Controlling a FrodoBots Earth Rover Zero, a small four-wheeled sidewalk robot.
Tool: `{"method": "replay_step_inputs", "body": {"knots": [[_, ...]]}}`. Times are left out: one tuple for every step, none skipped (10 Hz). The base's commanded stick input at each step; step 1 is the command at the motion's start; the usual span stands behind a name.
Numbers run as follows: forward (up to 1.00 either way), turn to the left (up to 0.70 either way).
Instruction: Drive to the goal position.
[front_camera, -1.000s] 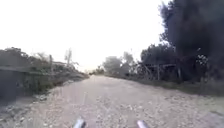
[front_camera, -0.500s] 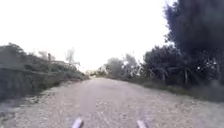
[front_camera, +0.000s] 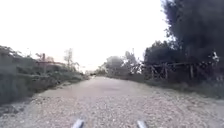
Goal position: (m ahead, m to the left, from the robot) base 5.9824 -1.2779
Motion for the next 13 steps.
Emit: {"method": "replay_step_inputs", "body": {"knots": [[0.64, 0.0], [0.64, 0.0], [0.64, 0.0], [0.64, 0.0], [0.64, 0.0], [0.64, 0.0], [0.64, 0.0], [0.64, 0.0], [0.64, 0.0], [0.64, 0.01], [0.64, 0.29], [0.64, 0.02], [0.64, 0.0]]}}
